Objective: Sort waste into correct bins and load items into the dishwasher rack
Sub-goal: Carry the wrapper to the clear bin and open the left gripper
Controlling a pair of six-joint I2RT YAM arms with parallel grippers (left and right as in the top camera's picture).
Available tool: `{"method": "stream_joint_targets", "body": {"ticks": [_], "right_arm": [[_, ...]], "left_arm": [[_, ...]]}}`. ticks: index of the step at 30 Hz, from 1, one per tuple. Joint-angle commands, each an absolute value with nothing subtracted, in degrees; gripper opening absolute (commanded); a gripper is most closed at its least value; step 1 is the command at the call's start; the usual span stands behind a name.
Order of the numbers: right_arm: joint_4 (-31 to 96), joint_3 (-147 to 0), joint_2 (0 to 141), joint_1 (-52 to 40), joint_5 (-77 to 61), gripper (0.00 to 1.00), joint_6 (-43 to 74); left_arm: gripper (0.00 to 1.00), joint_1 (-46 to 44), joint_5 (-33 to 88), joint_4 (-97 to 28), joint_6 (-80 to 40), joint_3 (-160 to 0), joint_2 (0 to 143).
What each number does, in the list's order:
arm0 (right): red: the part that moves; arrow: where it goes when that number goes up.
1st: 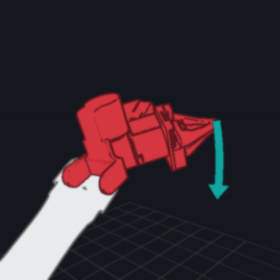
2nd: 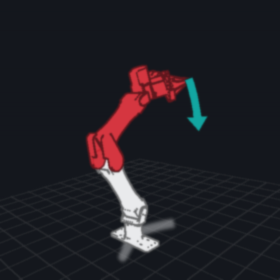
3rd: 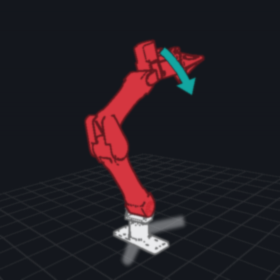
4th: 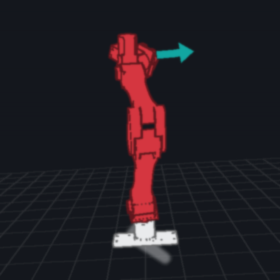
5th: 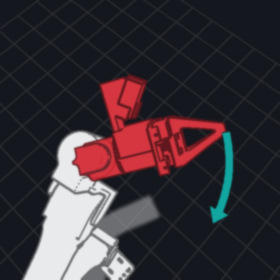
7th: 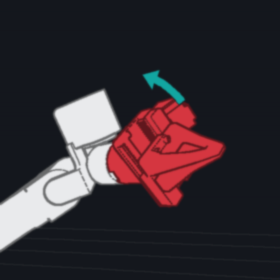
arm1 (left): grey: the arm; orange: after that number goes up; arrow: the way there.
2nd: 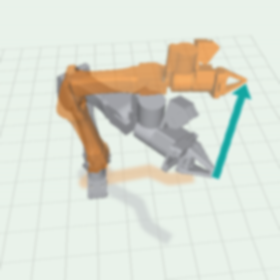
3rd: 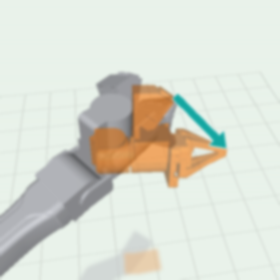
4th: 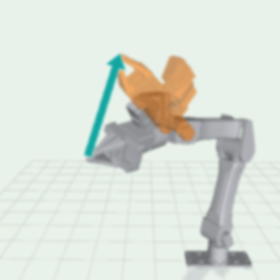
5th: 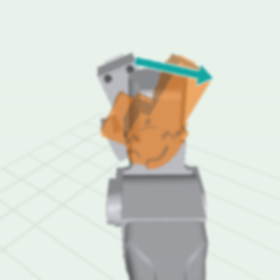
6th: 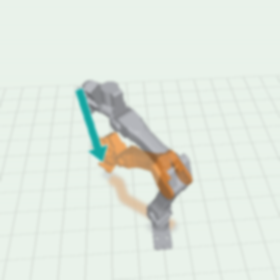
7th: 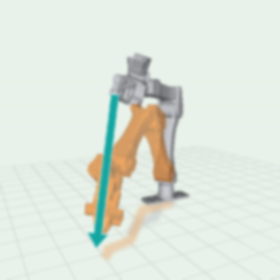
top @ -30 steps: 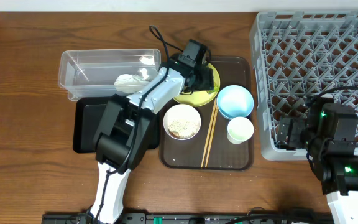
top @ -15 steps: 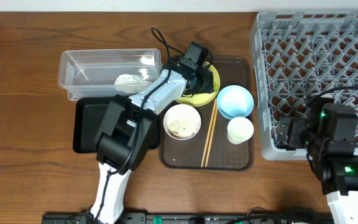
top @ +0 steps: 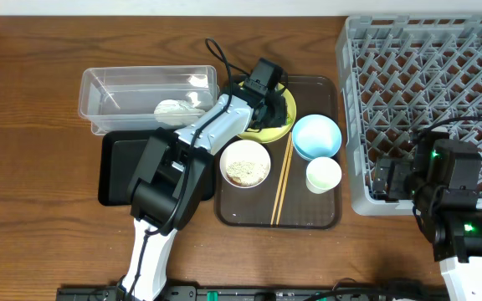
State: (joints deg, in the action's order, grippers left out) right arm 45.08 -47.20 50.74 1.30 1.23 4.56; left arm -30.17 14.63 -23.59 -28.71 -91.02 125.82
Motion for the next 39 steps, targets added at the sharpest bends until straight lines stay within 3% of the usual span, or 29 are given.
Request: {"method": "stream_joint_targets", "body": {"ticks": [1, 6, 13, 22, 31, 36, 39], "right_arm": [[45.21, -48.42, 50.48, 0.34, 0.99, 0.99, 5.15], [45.25, -48.42, 50.48, 0.34, 0.99, 0.99, 5.15], [45.21, -48.42, 50.48, 0.34, 1.04, 0.99, 5.13], [45.21, -48.42, 50.48, 0.34, 1.02, 0.99, 5.13], [45.19, -48.42, 50.48, 0.34, 1.02, 0.99, 5.13], [45.21, -48.42, 50.48, 0.34, 1.02, 0.99, 5.13], [45.23, -48.42, 50.48, 0.34, 1.02, 0.99, 5.13]], "left_arm": [[0.12, -30.30, 13.30, -24.45, -28.34, -90.21, 126.37], [0.06, -30.17, 10.31, -26.26, -26.57, -90.24, 126.04], [0.06, -28.75, 4.21, -30.87, -17.85, -90.56, 118.76], [0.06, -21.80, -2.44, -36.71, -16.43, -90.54, 103.33], [0.07, -9.43, -2.15, -43.55, -37.60, -89.80, 103.20], [0.17, -6.94, -2.02, -43.44, -43.46, -89.45, 104.73], [0.42, -6.92, -2.02, -43.72, -43.38, -89.45, 105.45]]}}
